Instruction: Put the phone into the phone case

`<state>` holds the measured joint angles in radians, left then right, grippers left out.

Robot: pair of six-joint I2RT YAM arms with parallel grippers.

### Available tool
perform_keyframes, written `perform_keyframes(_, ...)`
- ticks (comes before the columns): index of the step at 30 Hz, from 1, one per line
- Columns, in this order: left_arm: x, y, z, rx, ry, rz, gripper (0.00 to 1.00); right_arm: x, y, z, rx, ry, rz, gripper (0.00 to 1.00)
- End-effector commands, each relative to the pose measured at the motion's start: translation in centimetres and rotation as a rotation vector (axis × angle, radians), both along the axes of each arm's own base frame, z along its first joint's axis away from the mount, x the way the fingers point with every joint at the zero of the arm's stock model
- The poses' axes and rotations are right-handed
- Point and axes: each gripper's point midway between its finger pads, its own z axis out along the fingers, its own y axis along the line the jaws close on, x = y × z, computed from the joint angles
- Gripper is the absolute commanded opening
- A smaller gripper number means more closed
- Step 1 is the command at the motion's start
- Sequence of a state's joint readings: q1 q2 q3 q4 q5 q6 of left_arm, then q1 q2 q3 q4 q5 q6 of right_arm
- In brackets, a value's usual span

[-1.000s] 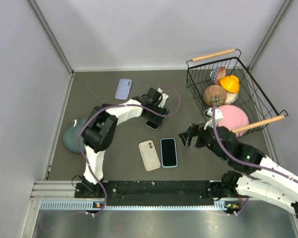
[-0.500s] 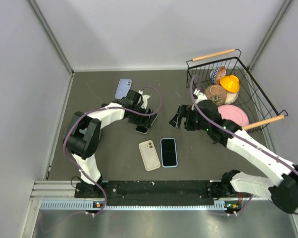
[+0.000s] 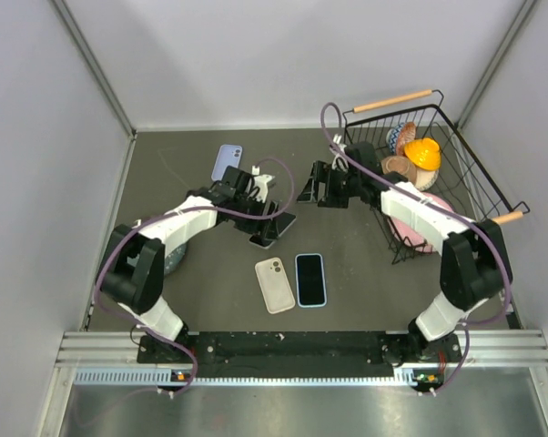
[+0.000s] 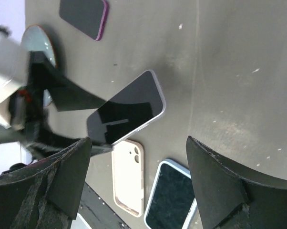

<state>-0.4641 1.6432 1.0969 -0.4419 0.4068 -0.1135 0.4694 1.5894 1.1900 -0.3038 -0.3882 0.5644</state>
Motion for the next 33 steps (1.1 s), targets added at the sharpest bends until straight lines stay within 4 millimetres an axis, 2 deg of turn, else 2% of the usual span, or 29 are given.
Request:
perform_keyframes(1, -0.4, -0.3, 2.6, -0.036, -0.07, -0.054, 0.04, 1.0, 0.1, -1.3, 0.03, 0.06, 0.108, 0.79)
perform_keyframes(2, -0.5, -0.3, 2.9, -0.041, -0.079, -0.058, 0.04, 0.9, 0.8, -0.8, 0.065, 0.07, 0.145, 0.79)
perform_keyframes(4, -0.5, -0.4, 3.2, -0.056, -0.095, -0.061, 0.04, 0.8, 1.7, -2.5, 0.09, 0.141, 0.177, 0.78)
perform_keyframes(6, -0.7, -0.8, 3.6, -0.079, -0.109, -0.078, 0.04, 0.6, 2.7, -2.3, 0.144, 0.182, 0.224, 0.77)
perform_keyframes(14, -1.6, -1.2, 4.3, -0.119, -0.156, -0.11, 0.04, 0.1, 4.2, -4.8, 0.217, 0.31, 0.279, 0.76)
perform_keyframes(20, -1.8, -1.6, 5.3, -0.157, -0.183, -0.126, 0.04, -0.1, 5.2, -3.9, 0.322, 0.332, 0.314, 0.69)
perform_keyframes(24, -1.7, -1.7, 5.5, -0.172, -0.207, -0.122, 0.03, -0.4, 5.2, -4.4, 0.331, 0.355, 0.315, 0.63)
perform_keyframes(27, -1.9, -1.8, 5.5, -0.182, -0.204, -0.126, 0.03, -0.8, 5.3, -3.9, 0.358, 0.349, 0.321, 0.6)
perform_keyframes(30, -1.8, -1.9, 5.8, -0.19, -0.214, -0.124, 0.04, -0.8, 5.3, -2.9, 0.377, 0.328, 0.316, 0.49)
perform_keyframes(31, -1.8, -1.9, 6.0, -0.192, -0.216, -0.125, 0.05, -0.8, 5.3, -2.6, 0.381, 0.324, 0.311, 0.32)
perform_keyframes(32, -1.8, -1.9, 6.1, -0.192, -0.219, -0.124, 0.06, -0.7, 5.3, -2.5, 0.381, 0.321, 0.308, 0.23)
perform_keyframes(33, -1.7, -1.8, 6.4, -0.192, -0.229, -0.119, 0.12, -0.6, 5.3, -2.4, 0.382, 0.319, 0.299, 0.15)
